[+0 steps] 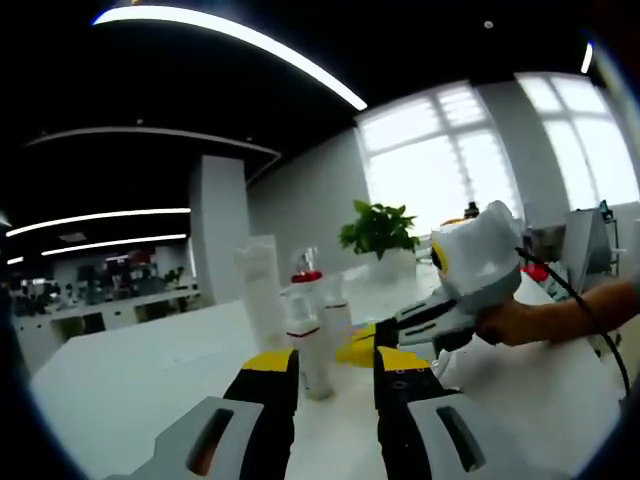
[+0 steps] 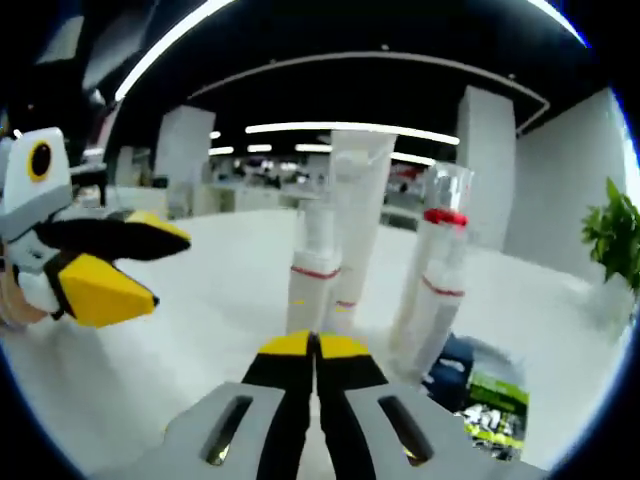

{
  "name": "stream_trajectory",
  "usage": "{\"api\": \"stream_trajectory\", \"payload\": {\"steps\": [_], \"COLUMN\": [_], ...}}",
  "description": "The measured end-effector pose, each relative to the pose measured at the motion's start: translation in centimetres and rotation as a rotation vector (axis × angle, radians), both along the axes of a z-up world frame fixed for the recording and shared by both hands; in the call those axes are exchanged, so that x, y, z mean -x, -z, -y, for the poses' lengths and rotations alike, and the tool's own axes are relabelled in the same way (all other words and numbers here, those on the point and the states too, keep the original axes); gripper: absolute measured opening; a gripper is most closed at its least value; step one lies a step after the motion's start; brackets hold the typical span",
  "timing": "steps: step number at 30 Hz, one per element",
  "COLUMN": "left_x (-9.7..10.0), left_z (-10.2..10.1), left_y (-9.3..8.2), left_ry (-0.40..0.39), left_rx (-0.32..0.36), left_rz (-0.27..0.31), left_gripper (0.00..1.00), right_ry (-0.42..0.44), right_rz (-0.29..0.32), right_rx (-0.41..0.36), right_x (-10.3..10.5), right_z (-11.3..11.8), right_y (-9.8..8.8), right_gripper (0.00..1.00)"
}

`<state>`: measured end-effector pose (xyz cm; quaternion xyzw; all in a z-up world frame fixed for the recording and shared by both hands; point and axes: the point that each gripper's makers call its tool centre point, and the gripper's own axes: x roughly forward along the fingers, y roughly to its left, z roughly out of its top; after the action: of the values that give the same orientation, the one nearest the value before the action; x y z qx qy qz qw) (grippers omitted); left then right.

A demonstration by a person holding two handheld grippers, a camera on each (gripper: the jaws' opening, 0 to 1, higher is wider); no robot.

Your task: Arrange the skincare products in the storage area until every visible bottle or jar stands upright without overlapping.

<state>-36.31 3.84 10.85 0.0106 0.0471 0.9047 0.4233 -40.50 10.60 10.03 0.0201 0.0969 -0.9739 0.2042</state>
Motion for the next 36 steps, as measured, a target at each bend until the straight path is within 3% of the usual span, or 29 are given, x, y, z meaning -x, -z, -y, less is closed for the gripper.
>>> {"api": "stream_trajectory", "payload": {"steps": [3,4,8,10,13,19,23,25,26,28,30,33,36], "left_x": [0.0,-0.1,-0.1,-0.1,-0.2,-0.1,-0.2,-0.2,-0.2,-0.3,-0.3,-0.2,-0.2], "left_z": [0.1,0.1,0.3,0.3,0.4,0.5,0.5,0.5,0.5,0.5,0.6,0.6,0.5], "left_y": [-0.3,-0.4,-0.8,-1.0,-1.2,-1.4,-1.5,-1.5,-1.6,-1.7,-1.8,-1.9,-1.7], "left_ry": [-0.003,-0.007,-0.013,-0.019,-0.025,-0.029,-0.023,-0.022,-0.023,-0.023,-0.024,-0.024,-0.024], "left_rx": [-0.007,-0.01,-0.021,-0.024,-0.03,-0.038,-0.045,-0.045,-0.045,-0.048,-0.055,-0.061,-0.053], "left_rz": [-0.009,-0.016,-0.032,-0.041,-0.05,-0.057,-0.056,-0.058,-0.059,-0.06,-0.062,-0.059,-0.057], "left_gripper": [0.3,0.29,0.29,0.28,0.28,0.28,0.28,0.28,0.28,0.28,0.28,0.28,0.28], "right_ry": [0.02,0.028,0.076,0.105,0.153,0.171,0.161,0.109,0.117,0.09,0.051,0.045,0.037], "right_rz": [-0.094,-0.157,-0.269,-0.31,-0.32,-0.245,-0.219,-0.185,-0.135,-0.092,0.003,0.126,0.224], "right_rx": [0.075,0.107,0.183,0.225,0.258,0.379,0.358,0.292,0.258,0.254,0.315,0.335,0.246], "right_x": [-0.5,-0.9,-1.4,-1.5,-0.7,0.7,1.1,1.3,1.6,1.8,1.8,2.3,2.3], "right_z": [-0.9,-1.5,-3.8,-5.5,-7.5,-9.6,-9.6,-8.6,-8.7,-8.4,-8.2,-8.5,-8.4], "right_y": [-2.8,-4.4,-7.4,-8.6,-8.9,-7.8,-7.2,-6.5,-5.7,-5.2,-3.9,-1.5,1.1], "right_gripper": [0.0,0.0,0.0,0.0,0.0,0.0,0.0,0.05,0.13,0.4,0.67,0.85,0.95]}}
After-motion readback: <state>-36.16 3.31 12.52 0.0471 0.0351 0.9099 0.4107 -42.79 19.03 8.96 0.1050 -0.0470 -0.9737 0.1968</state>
